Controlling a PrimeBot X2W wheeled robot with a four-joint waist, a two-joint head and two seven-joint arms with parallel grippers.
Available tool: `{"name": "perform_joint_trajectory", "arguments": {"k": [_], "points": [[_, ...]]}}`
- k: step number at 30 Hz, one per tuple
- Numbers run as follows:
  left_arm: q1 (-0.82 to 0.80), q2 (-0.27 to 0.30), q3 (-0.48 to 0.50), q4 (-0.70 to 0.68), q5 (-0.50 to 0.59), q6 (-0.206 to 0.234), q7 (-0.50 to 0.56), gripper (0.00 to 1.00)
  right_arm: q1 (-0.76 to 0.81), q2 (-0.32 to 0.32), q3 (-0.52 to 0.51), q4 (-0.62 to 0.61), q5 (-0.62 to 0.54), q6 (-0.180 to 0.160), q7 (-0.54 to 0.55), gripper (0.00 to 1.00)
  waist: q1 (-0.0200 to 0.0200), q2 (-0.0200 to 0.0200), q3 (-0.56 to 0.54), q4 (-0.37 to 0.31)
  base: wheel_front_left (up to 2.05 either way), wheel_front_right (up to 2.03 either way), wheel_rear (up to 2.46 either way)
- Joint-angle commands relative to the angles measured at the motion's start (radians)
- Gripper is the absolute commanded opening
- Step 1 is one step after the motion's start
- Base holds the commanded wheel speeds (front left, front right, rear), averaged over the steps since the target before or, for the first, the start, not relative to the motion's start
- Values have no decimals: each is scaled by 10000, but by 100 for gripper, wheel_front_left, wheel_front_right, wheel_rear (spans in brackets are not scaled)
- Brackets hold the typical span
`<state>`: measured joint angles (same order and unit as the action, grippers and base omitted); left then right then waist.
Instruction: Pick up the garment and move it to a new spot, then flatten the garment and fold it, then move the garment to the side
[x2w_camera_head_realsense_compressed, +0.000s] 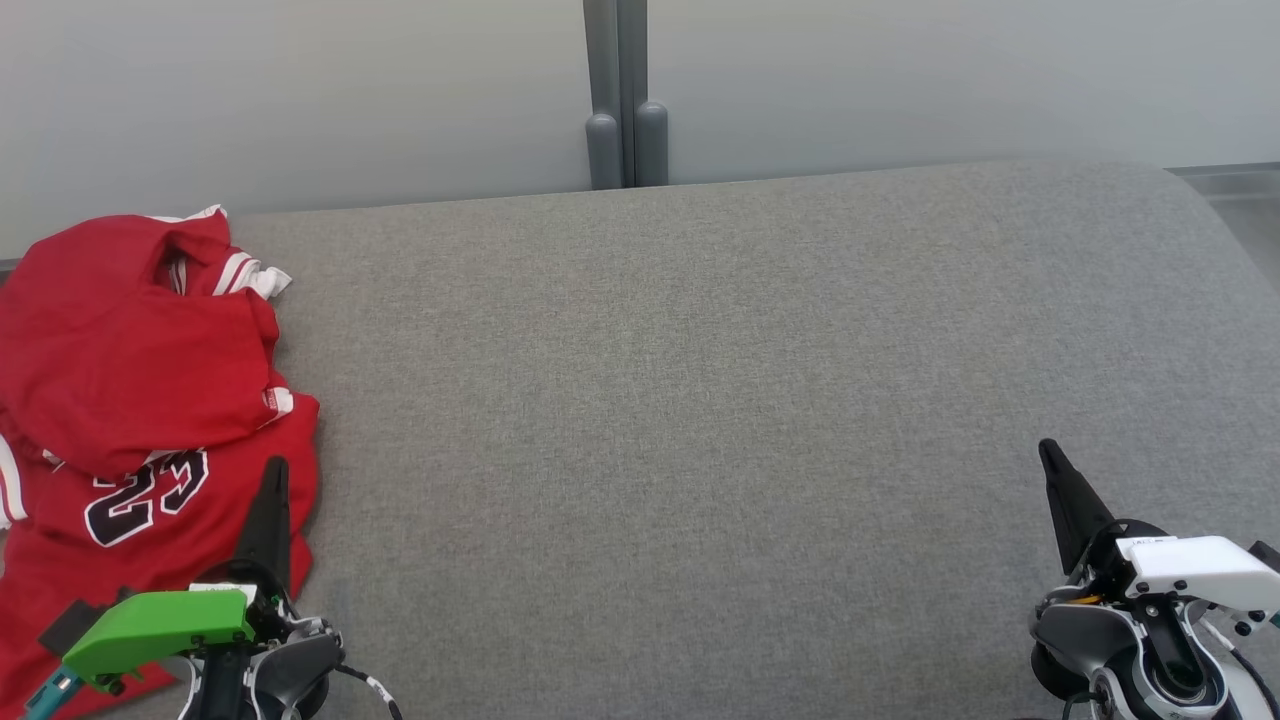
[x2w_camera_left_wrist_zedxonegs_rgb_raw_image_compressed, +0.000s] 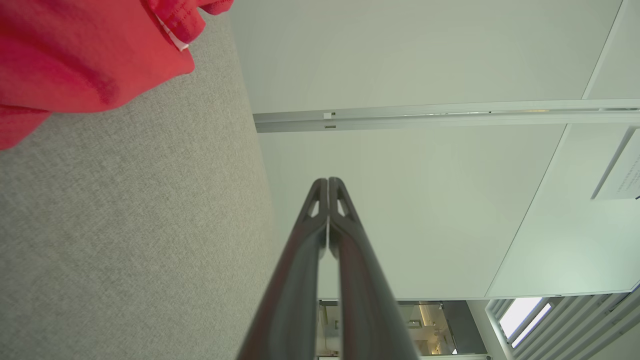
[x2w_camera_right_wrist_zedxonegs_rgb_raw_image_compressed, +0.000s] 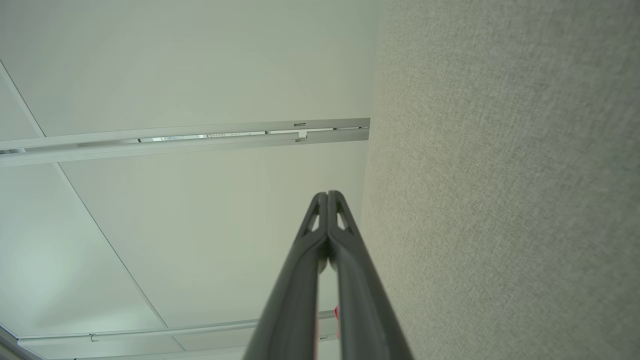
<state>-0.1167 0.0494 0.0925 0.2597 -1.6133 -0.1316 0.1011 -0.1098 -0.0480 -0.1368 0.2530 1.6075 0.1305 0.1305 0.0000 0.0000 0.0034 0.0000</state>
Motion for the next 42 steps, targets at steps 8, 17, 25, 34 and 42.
{"name": "perform_joint_trajectory", "arguments": {"k": [8,17,25,34,42], "points": [[-152,10,13,-35,-15,19,-7,0,-109,-47,-2,-38,44,4,0,0,0,0,0,0,0,0,0],[119,-30,-24,133,-1,0,-17,100,119,51,12,126,8,-2,-28,100,0,0,0,0,0,0,0],[349,-5,-322,-132,162,1,-376,100,398,40,165,-125,-371,-1,-465,100,0,0,-4,3,0,0,0],[476,163,-696,-205,1310,28,-789,100,598,30,236,-576,-2192,-1,-857,100,0,0,-6,7,0,0,0],[615,134,-788,-371,3189,68,-1124,100,736,4,526,-1141,-5160,0,-1217,100,0,0,-12,25,0,0,0]]}}
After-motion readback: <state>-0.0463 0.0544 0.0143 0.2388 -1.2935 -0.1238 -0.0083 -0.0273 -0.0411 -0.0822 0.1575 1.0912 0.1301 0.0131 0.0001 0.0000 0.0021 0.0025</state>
